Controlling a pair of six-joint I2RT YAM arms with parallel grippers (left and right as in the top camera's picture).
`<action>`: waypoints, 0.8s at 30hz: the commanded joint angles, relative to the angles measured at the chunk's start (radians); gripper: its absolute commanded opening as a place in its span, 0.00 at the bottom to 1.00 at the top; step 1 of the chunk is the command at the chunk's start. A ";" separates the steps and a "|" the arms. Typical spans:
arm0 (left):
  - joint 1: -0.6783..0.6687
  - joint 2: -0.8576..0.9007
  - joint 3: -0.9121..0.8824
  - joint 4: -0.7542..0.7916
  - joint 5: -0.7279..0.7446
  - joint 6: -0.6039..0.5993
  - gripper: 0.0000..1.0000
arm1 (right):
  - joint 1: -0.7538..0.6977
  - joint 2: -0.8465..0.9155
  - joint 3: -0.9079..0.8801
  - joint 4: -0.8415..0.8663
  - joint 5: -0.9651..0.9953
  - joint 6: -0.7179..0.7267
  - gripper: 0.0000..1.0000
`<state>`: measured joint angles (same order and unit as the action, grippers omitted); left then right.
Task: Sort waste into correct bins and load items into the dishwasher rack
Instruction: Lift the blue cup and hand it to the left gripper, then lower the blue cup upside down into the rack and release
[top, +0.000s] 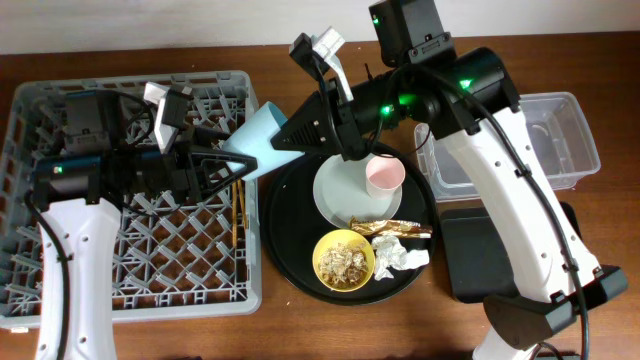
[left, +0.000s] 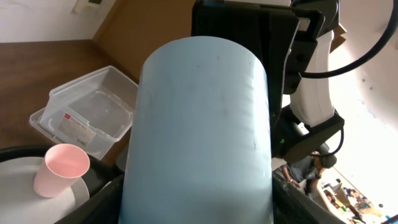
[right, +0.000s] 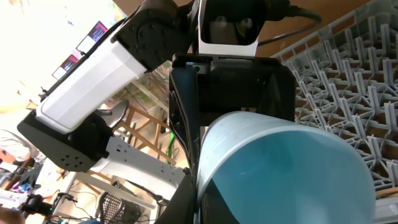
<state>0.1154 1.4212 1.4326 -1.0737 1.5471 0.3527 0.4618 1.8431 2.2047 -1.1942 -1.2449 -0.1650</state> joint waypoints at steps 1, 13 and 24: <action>-0.006 -0.046 0.019 0.000 0.026 0.009 0.54 | 0.008 0.002 0.010 0.027 0.000 -0.015 0.13; 0.066 -0.050 0.020 0.031 -0.417 -0.156 0.47 | -0.198 0.002 0.010 -0.020 0.000 -0.014 0.30; 0.016 -0.007 0.213 0.061 -1.203 -0.569 0.42 | -0.381 0.002 0.010 -0.304 0.455 -0.014 0.30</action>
<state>0.1753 1.3933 1.5581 -1.0107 0.6167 -0.1036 0.1028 1.8431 2.2047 -1.4647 -1.0134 -0.1677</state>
